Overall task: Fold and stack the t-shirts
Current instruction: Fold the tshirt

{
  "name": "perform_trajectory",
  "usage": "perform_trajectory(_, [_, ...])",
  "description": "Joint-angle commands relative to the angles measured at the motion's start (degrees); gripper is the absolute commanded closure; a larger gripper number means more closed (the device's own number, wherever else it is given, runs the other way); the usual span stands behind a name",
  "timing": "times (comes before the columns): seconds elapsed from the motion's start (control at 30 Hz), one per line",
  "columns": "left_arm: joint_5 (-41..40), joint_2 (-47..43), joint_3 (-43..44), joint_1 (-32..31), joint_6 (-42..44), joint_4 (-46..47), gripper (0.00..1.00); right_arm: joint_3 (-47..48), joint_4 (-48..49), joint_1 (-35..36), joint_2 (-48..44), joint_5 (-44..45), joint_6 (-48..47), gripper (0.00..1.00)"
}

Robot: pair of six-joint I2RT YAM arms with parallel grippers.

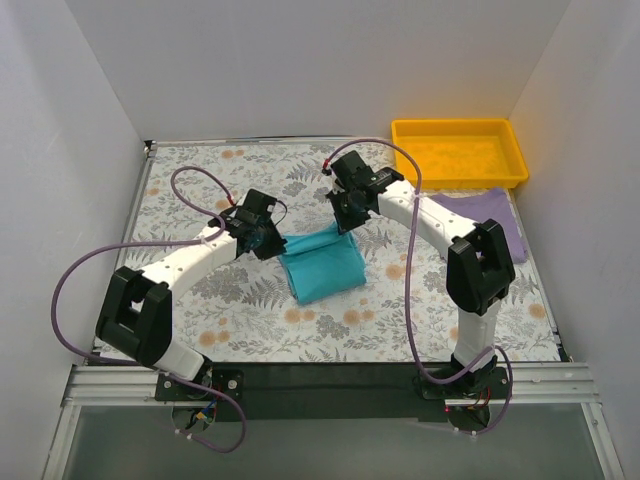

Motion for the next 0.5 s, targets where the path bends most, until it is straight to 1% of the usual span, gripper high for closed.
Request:
perform_trajectory(0.0, [-4.05, 1.68, -1.24, 1.48, 1.95, 2.78, 1.0, 0.8, 3.85, -1.76, 1.57, 1.22, -1.69, 0.99])
perform_trajectory(0.07, [-4.32, 3.0, -1.5, 2.19, 2.12, 3.05, 0.98, 0.18, 4.81, -2.12, 2.19, 1.4, -1.07, 0.92])
perform_trajectory(0.1, [-4.58, 3.36, -1.41, 2.28, 2.47, 3.57, 0.95, -0.17, 5.78, -2.38, 2.1, 1.31, -0.81, 0.84])
perform_trajectory(0.13, [-5.11, 3.8, -0.8, 2.28, 2.83, 3.66, 0.89, -0.43, 6.05, -2.38, 1.84, 1.66, -0.63, 0.82])
perform_trajectory(0.17, [-5.2, 3.63, -0.1, 2.19, 3.61, 3.58, 0.84, -0.61, 6.4, -2.38, 1.32, 2.01, -0.37, 0.77])
perform_trajectory(0.2, [-5.03, 3.37, 0.69, 2.19, 5.27, 3.05, 0.75, -0.96, 6.92, -2.38, -0.17, 1.93, -0.37, 0.7])
perform_trajectory(0.23, [-5.28, 2.93, 1.65, 2.19, 6.25, 2.35, 0.68, -1.31, 7.71, -2.38, -1.05, 2.1, -0.37, 0.67])
perform_trajectory(0.27, [-5.55, 1.36, 3.14, 2.28, 6.87, 1.74, 0.52, -2.53, 8.15, -2.38, -2.19, 2.36, -0.37, 0.65])
perform_trajectory(0.3, [-5.81, 0.12, 3.51, 2.28, 7.48, 0.95, 0.43, -3.42, 8.68, -2.38, -4.9, 3.24, -0.37, 0.62])
perform_trajectory(0.37, [-5.73, -3.99, 3.07, 2.1, 9.33, 0.76, 0.3, -7.26, 10.78, -2.38, -7.9, 3.6, -0.63, 0.6])
perform_trajectory(0.43, [-3.72, -6.03, 2.46, 2.1, 11.34, 0.68, 0.29, -10.18, 12.46, -2.38, -11.77, 2.55, -1.33, 0.59])
perform_trajectory(0.47, [-0.57, -7.35, 2.02, 1.93, 11.88, 0.33, 0.29, -12.54, 13.68, -2.38, -12.74, 1.58, -1.77, 0.59])
